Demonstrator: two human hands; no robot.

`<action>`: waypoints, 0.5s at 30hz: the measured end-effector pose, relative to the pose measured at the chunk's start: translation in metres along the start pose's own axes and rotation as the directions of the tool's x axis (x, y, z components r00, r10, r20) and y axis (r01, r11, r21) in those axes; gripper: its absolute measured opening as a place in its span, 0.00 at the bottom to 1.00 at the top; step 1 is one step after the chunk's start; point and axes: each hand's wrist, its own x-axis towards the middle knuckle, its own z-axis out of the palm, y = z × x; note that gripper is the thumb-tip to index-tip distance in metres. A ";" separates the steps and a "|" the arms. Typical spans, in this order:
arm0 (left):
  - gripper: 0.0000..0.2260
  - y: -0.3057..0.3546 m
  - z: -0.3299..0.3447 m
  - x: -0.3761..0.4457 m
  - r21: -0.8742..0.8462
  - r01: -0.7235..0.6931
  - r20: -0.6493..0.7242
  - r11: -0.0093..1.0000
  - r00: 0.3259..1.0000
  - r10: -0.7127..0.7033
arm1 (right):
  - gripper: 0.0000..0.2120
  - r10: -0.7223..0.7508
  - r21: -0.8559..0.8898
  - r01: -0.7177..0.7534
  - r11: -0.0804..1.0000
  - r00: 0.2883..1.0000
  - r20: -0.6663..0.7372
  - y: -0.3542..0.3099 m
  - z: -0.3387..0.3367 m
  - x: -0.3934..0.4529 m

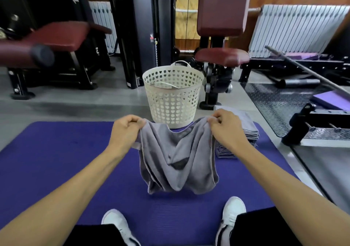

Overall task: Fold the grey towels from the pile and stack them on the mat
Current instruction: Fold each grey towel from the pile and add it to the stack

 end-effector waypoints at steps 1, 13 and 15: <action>0.06 -0.002 0.001 0.004 0.033 0.022 0.019 0.999 1.000 -0.022 | 0.09 0.021 -0.015 -0.021 1.000 0.999 0.035 -0.001 -0.001 0.003; 0.09 -0.025 0.042 0.108 0.237 -0.063 0.038 0.970 0.998 0.056 | 0.06 0.183 -0.010 -0.183 0.983 0.974 0.134 0.031 0.058 0.091; 0.08 -0.017 0.044 0.120 0.204 -0.125 0.048 0.971 0.992 0.118 | 0.05 0.148 0.091 -0.156 0.984 0.985 0.084 0.030 0.058 0.107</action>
